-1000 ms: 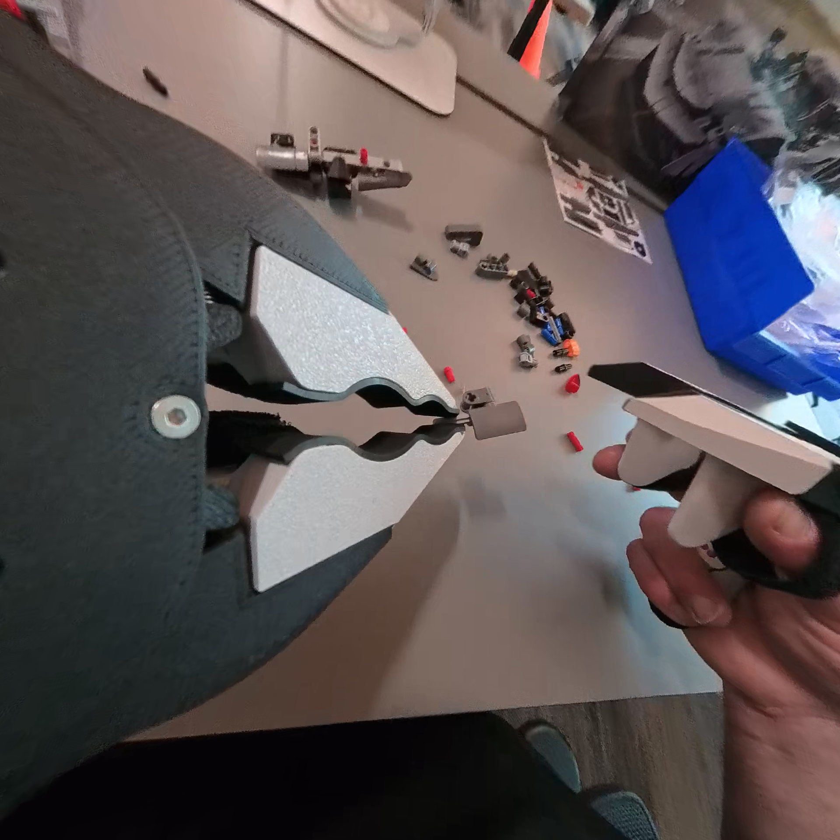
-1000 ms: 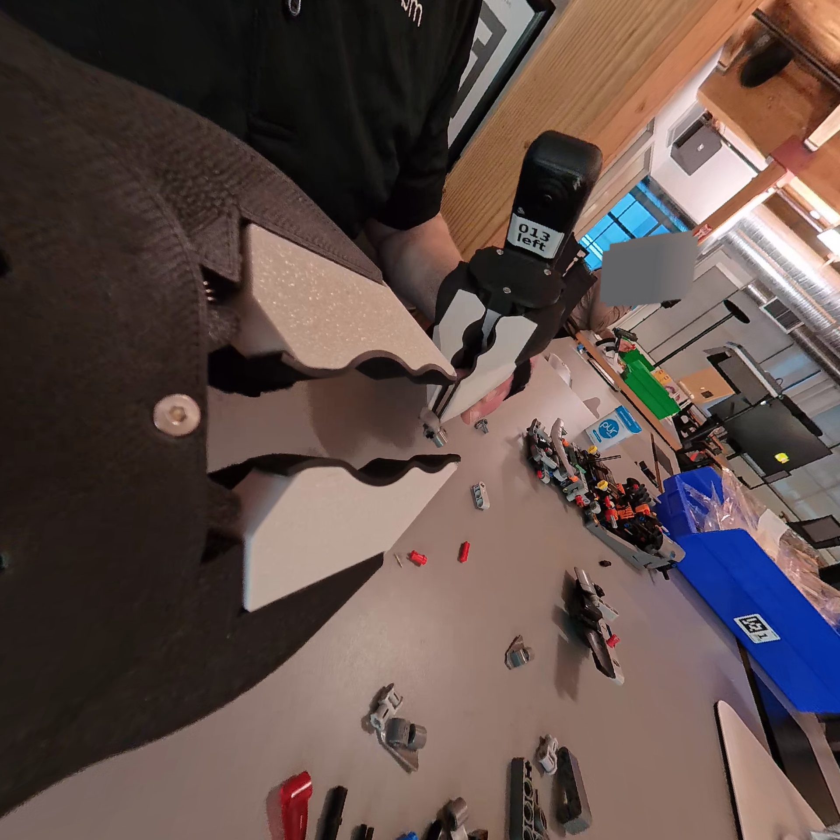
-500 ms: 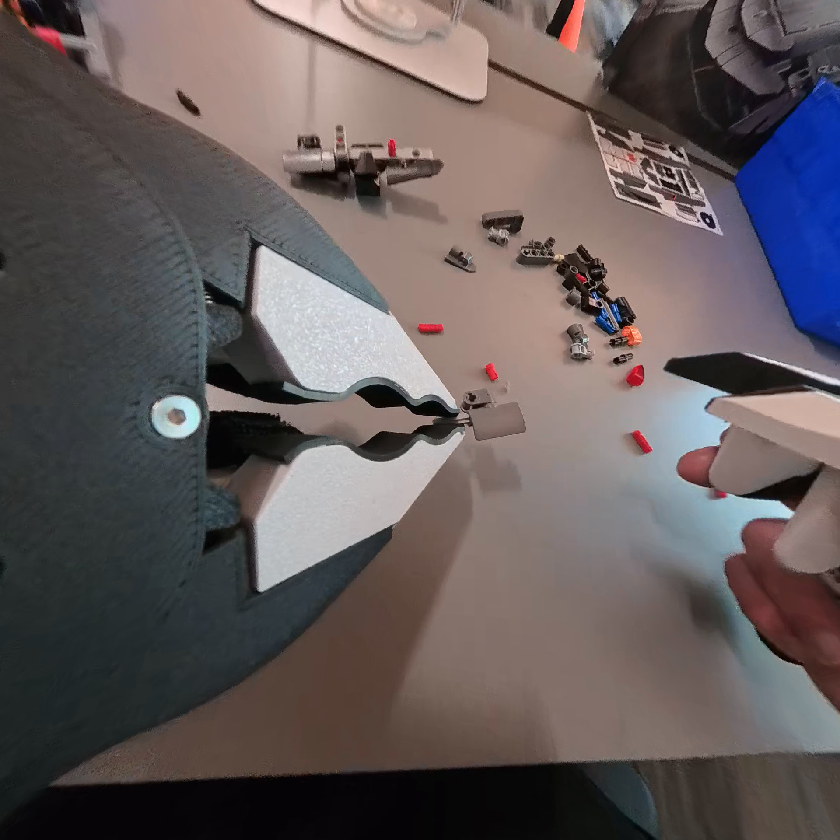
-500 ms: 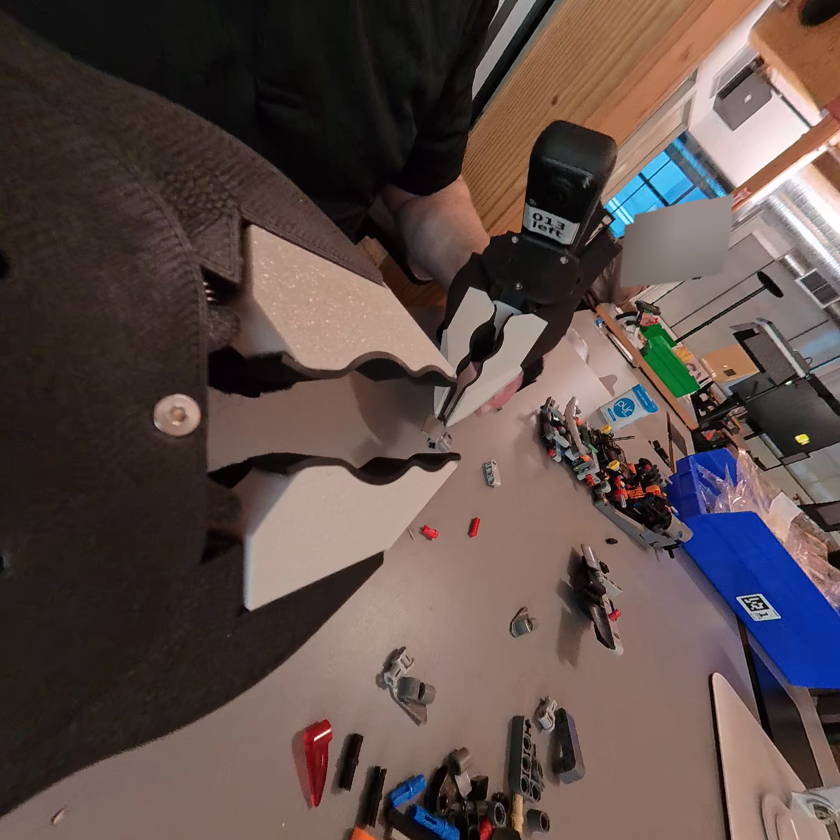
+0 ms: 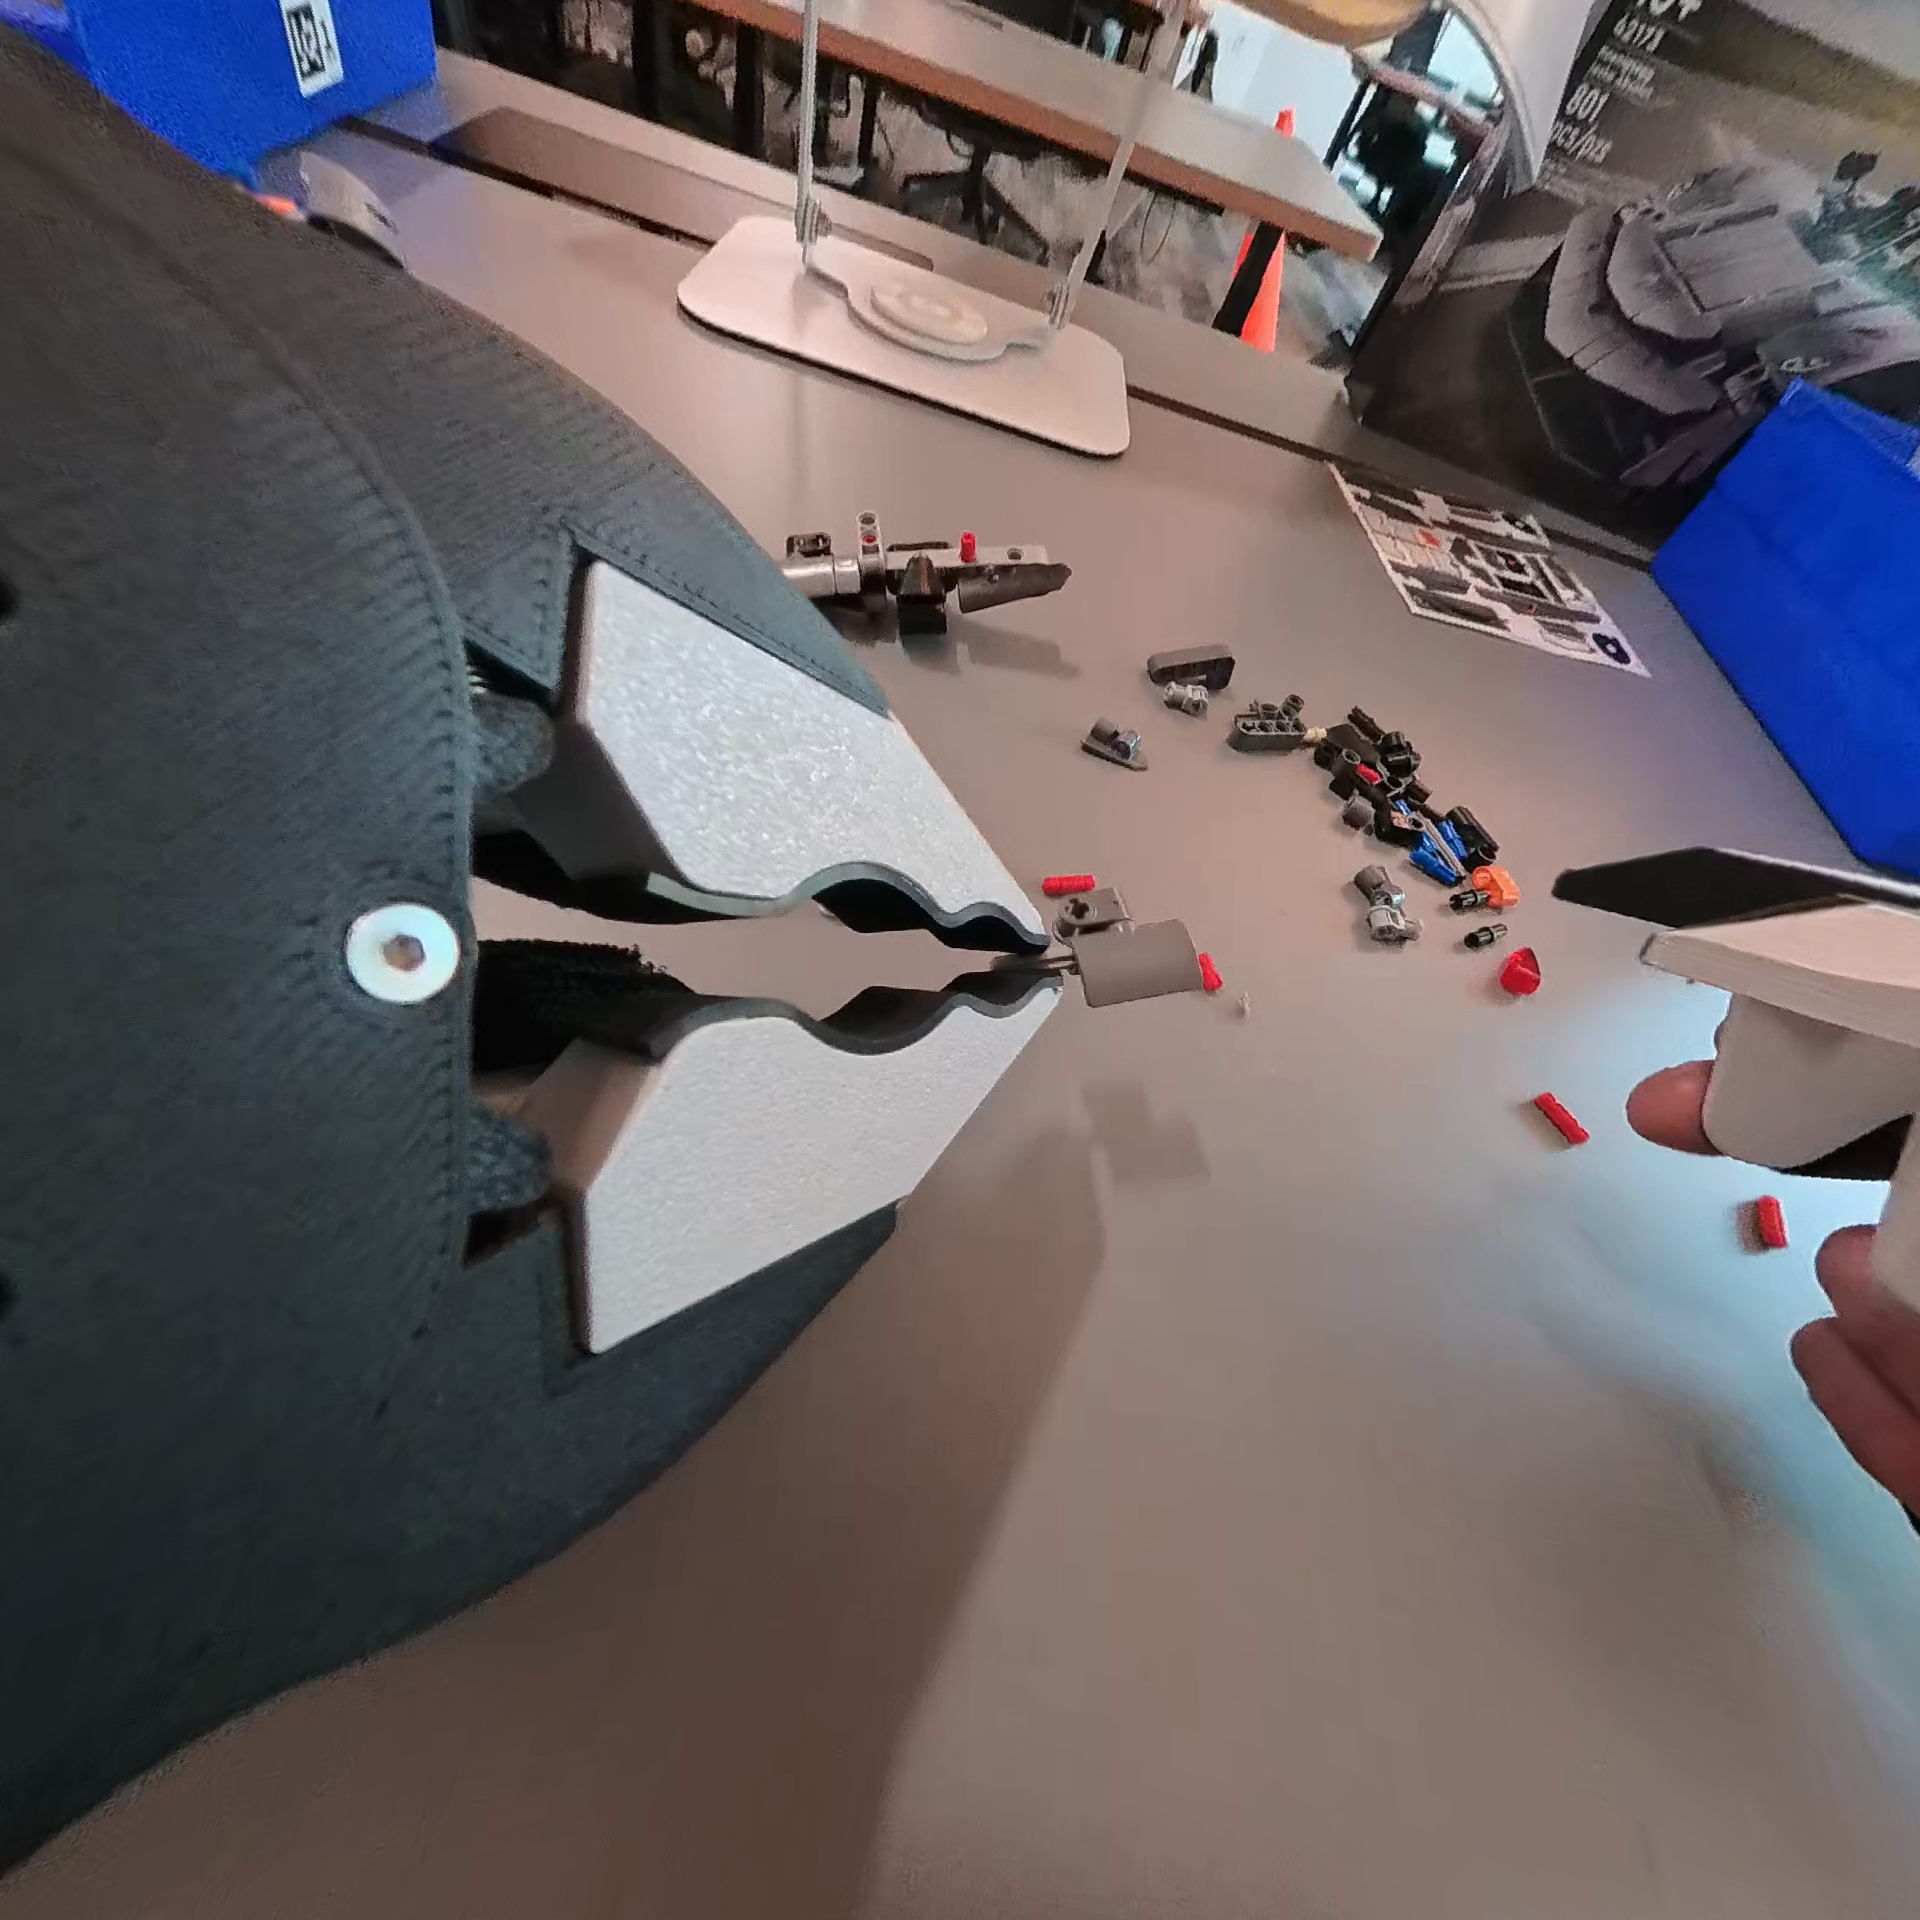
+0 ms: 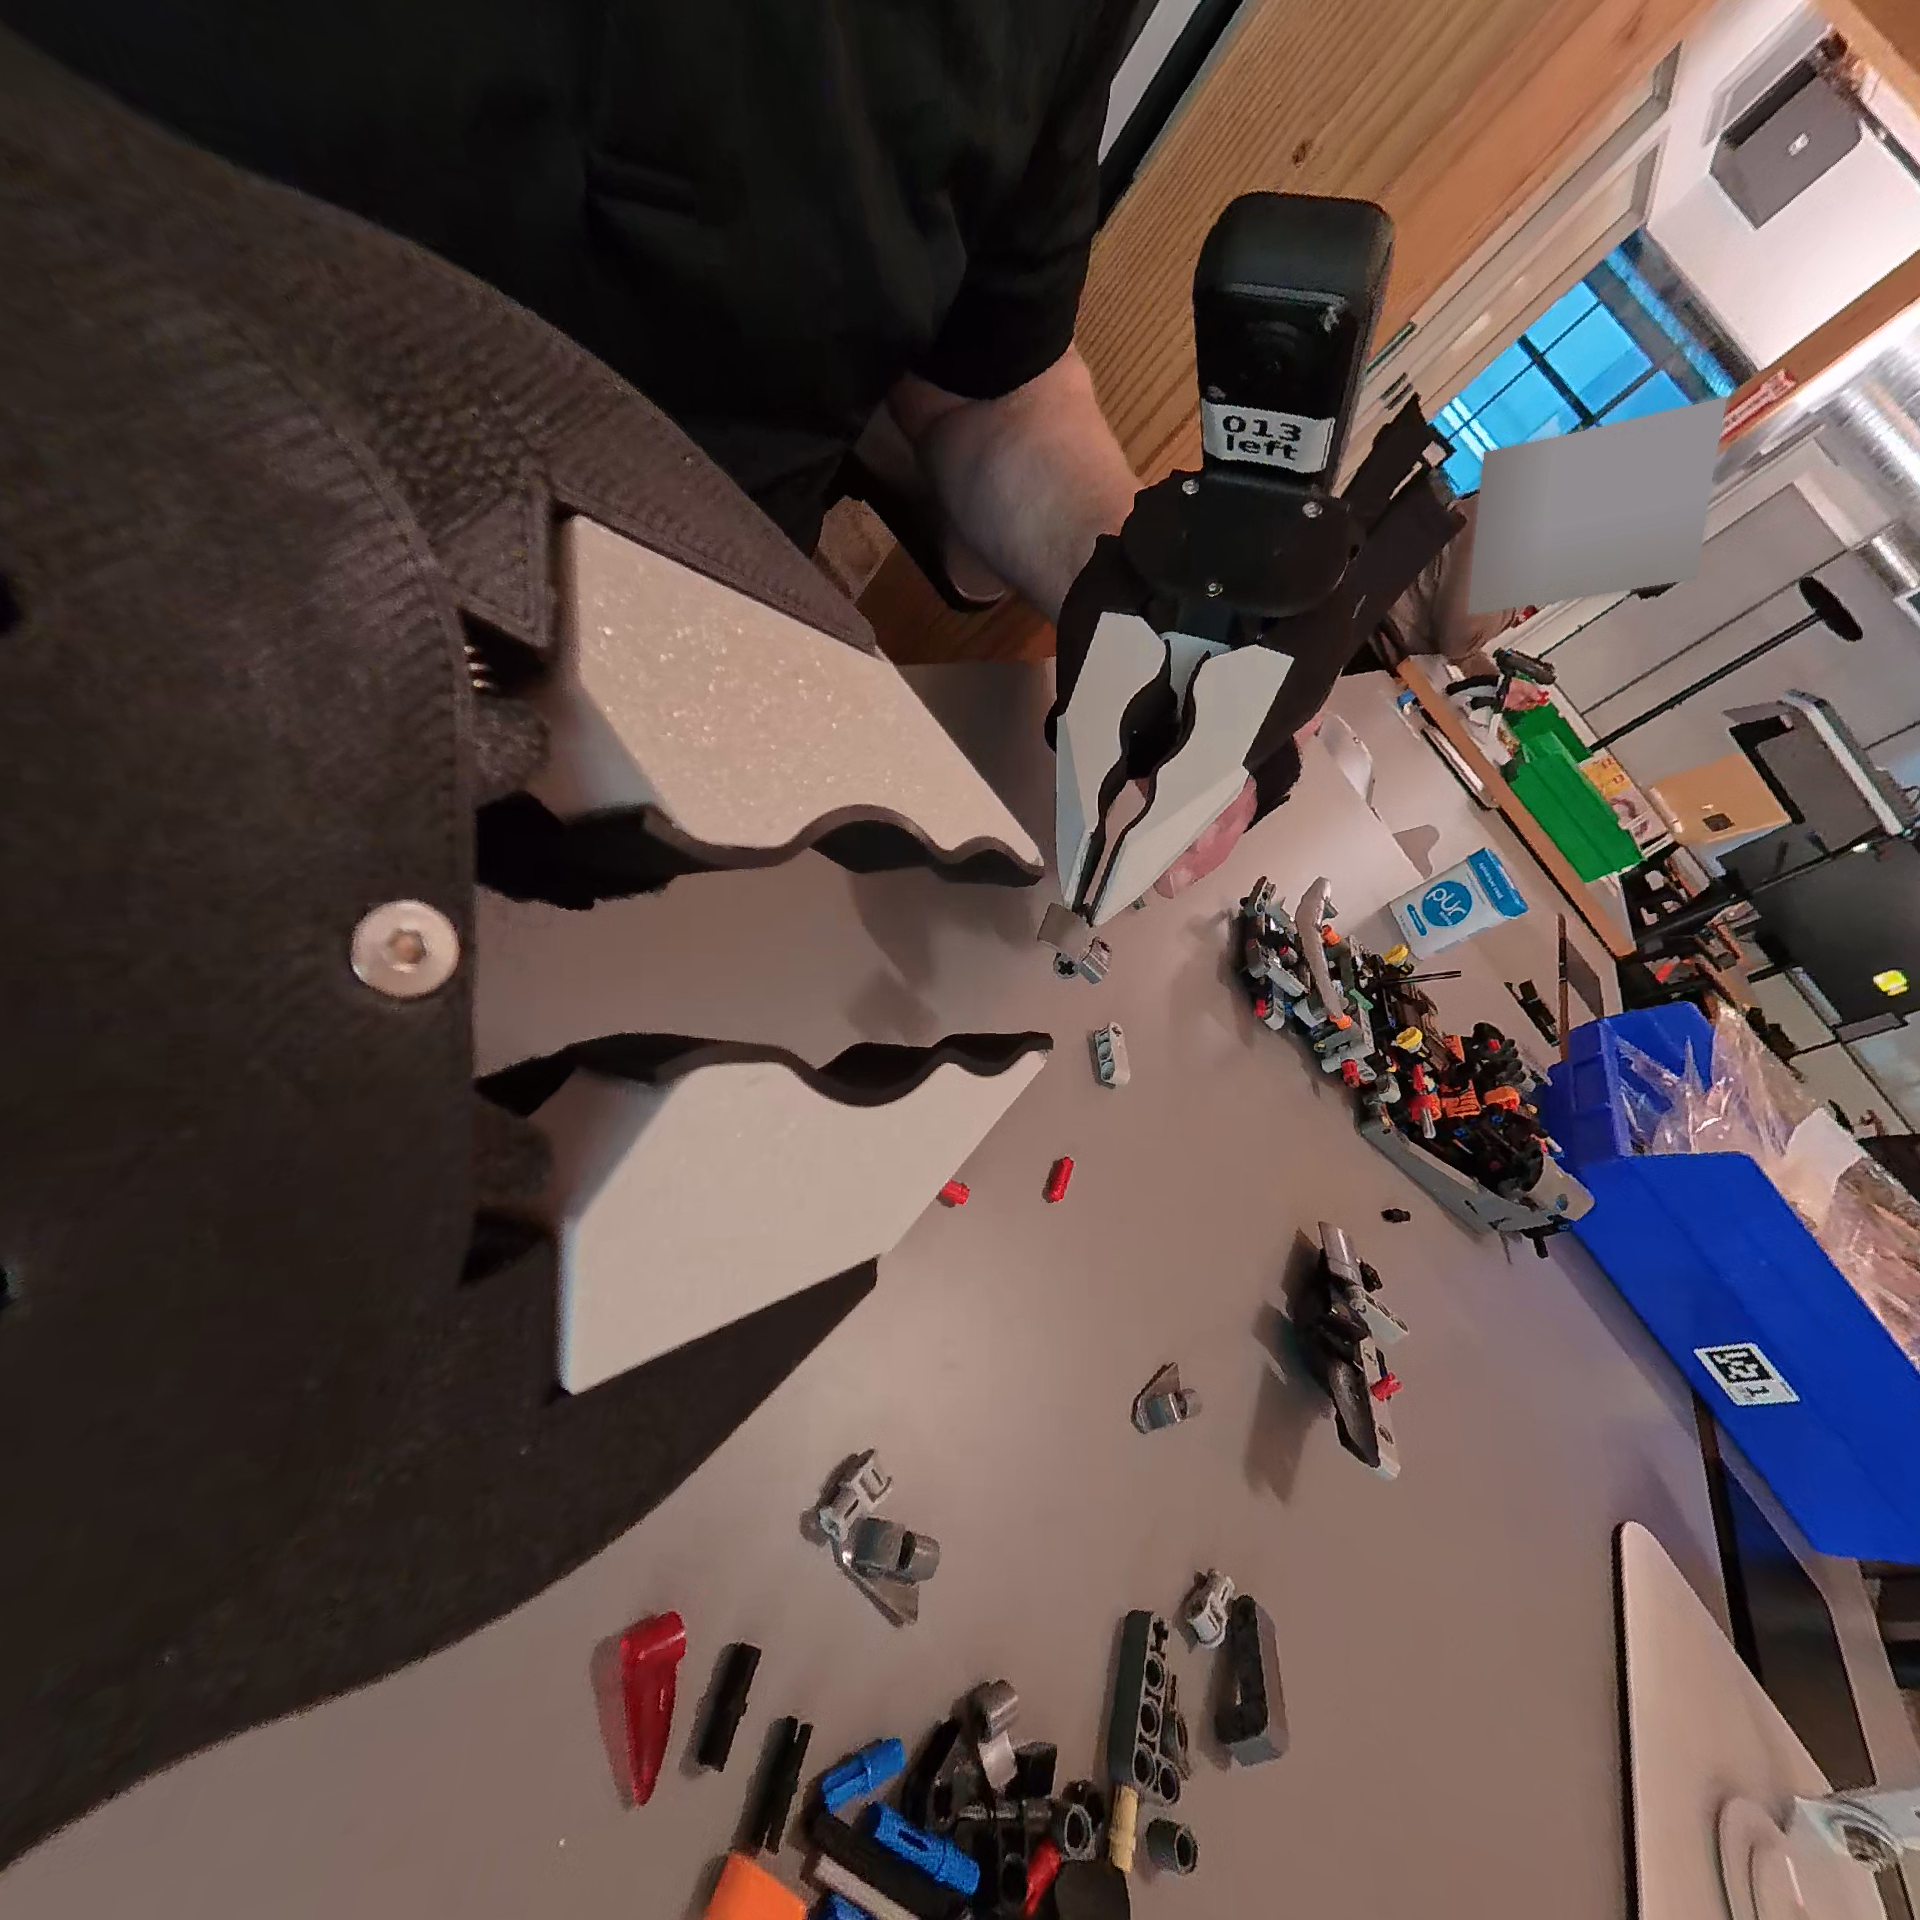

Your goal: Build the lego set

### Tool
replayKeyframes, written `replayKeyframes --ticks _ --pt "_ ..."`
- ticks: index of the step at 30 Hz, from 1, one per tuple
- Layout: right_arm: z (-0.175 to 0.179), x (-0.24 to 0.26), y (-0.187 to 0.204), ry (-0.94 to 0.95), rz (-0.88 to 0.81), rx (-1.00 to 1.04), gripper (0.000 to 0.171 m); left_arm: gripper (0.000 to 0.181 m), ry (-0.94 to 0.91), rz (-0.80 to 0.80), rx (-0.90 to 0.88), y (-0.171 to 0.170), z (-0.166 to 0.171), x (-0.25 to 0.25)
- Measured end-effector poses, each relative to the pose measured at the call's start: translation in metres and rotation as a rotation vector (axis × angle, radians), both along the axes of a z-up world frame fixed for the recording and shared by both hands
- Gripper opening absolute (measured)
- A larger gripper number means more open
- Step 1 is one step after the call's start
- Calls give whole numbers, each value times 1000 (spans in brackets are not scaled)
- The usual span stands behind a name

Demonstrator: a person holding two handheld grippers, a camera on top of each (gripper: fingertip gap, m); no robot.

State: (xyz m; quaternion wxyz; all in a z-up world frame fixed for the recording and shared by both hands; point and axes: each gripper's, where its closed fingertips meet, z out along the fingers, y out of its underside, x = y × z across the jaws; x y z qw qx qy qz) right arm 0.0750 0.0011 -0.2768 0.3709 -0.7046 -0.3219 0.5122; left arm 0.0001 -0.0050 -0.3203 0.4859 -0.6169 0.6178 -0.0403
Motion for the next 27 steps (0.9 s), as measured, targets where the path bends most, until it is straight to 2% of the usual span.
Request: replayKeyframes --ticks 8,18,23,27 --pt "1 -1 4 -45 -5 34 27 1 29 -43 33 -2 -2 1" --pt "6 32 24 -59 -91 49 26 3 159 -113 -147 -20 -38 -7" --pt "6 48 31 -88 -128 65 26 4 171 -98 -144 -17 -44 -7" --pt "7 71 45 -143 -180 101 27 16 149 -77 -136 -13 -42 -7"
